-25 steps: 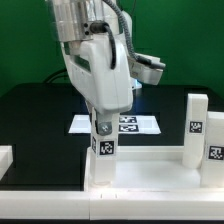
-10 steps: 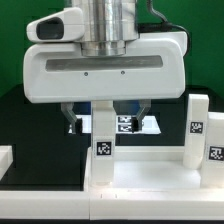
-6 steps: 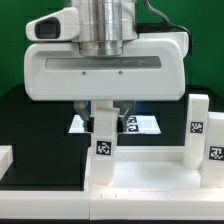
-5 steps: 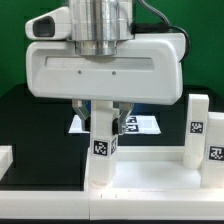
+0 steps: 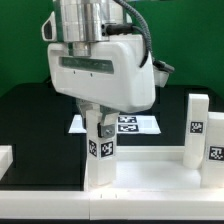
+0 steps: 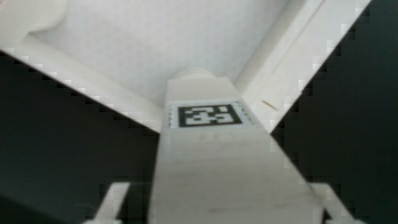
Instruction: Assemble desk
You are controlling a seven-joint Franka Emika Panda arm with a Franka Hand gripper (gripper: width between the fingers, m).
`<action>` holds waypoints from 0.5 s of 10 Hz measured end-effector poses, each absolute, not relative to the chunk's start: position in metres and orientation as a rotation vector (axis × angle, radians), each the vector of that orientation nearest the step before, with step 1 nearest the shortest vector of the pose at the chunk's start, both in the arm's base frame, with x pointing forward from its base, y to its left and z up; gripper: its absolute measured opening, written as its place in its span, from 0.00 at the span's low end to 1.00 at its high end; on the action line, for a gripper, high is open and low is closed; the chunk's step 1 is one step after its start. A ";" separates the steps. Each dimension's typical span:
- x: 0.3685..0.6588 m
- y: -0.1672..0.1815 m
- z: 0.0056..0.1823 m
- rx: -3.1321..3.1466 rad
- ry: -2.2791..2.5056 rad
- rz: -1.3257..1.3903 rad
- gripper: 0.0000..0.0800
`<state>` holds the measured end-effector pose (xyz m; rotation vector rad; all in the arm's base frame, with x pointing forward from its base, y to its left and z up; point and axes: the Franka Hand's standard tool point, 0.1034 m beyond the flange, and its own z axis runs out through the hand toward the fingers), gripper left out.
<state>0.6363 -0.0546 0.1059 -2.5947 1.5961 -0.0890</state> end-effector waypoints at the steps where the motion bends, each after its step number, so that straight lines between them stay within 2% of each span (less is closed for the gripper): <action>1: 0.636 -0.055 0.106 -2.553 1.660 -0.085 0.36; 3: 0.634 -0.054 0.105 -2.202 2.047 -0.035 0.36; 5: 0.632 -0.059 0.104 -1.996 2.184 0.013 0.36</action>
Offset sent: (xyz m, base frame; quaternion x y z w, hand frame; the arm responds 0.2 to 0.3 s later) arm -0.0003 0.0131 -0.0063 0.0615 -0.0489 0.5284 0.8453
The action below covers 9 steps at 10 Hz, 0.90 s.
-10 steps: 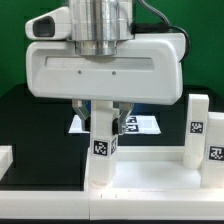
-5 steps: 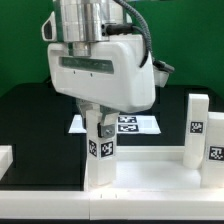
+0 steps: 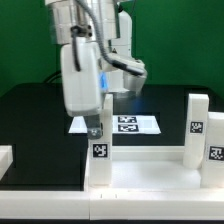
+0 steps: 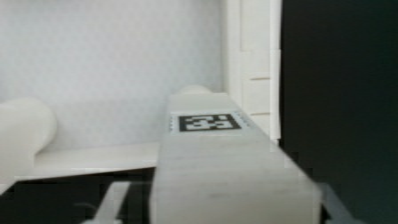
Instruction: Assemble desk
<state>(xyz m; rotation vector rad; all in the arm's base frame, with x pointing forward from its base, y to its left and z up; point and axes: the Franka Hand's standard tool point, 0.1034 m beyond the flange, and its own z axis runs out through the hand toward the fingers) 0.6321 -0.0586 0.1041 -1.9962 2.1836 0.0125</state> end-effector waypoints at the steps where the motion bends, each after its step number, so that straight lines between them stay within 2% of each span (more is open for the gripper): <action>1: 0.632 -0.057 0.104 -2.039 2.147 0.008 0.36; 2: 0.632 -0.056 0.104 -2.110 2.096 0.006 0.36; 3: 0.632 -0.053 0.106 -2.346 1.884 -0.002 0.59; 4: 0.634 -0.050 0.108 -2.528 1.637 -0.022 0.74; 5: 0.632 -0.044 0.106 -2.648 1.431 -0.025 0.74; 6: 0.631 -0.041 0.106 -2.709 1.310 -0.023 0.80; 9: 0.631 -0.045 0.106 -2.844 1.009 -0.052 0.81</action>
Offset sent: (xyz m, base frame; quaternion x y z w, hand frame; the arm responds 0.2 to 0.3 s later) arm 0.0079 0.0166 0.0067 -0.0470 -0.0220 -0.4633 0.8847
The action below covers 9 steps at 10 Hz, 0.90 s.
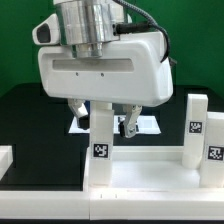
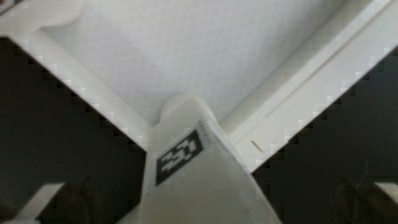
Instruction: Assemble desk
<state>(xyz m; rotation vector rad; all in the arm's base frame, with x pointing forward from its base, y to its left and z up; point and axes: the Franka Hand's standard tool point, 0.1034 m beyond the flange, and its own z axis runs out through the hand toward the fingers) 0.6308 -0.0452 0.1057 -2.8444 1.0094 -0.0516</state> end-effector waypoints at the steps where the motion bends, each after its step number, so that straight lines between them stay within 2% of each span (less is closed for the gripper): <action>1: 0.637 -0.050 0.108 -3.037 0.445 -0.143 0.81; 3: 0.636 -0.049 0.106 -3.049 0.367 -0.144 0.81; 4: 0.636 -0.049 0.106 -3.047 0.383 -0.143 0.70; 5: 0.636 -0.049 0.105 -3.024 0.504 -0.139 0.47; 6: 0.636 -0.049 0.105 -3.003 0.606 -0.134 0.47; 7: 0.635 -0.051 0.105 -2.966 0.756 -0.127 0.36; 9: 0.634 -0.052 0.104 -2.691 1.426 -0.083 0.36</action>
Offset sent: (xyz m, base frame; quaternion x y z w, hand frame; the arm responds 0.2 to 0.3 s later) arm 0.0000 0.0000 0.0000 0.0000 0.0000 0.0000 1.0000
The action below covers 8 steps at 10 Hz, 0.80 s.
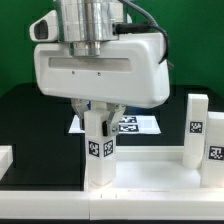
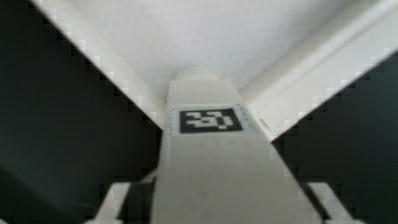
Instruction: Assemble desk
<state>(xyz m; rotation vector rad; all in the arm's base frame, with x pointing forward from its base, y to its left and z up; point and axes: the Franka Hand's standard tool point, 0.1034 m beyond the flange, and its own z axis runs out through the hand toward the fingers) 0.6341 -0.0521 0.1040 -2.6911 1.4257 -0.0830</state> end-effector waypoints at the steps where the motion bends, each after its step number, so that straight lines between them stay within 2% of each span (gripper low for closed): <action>1: 0.634 -0.055 0.103 -2.487 1.731 -0.062 0.36; 6: 0.633 -0.055 0.103 -2.203 2.039 -0.010 0.36; 8: 0.632 -0.051 0.102 -1.880 2.301 0.004 0.36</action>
Offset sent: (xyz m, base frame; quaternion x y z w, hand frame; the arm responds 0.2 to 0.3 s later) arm 0.0000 0.0000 0.0000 0.0000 0.0000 0.1296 0.9916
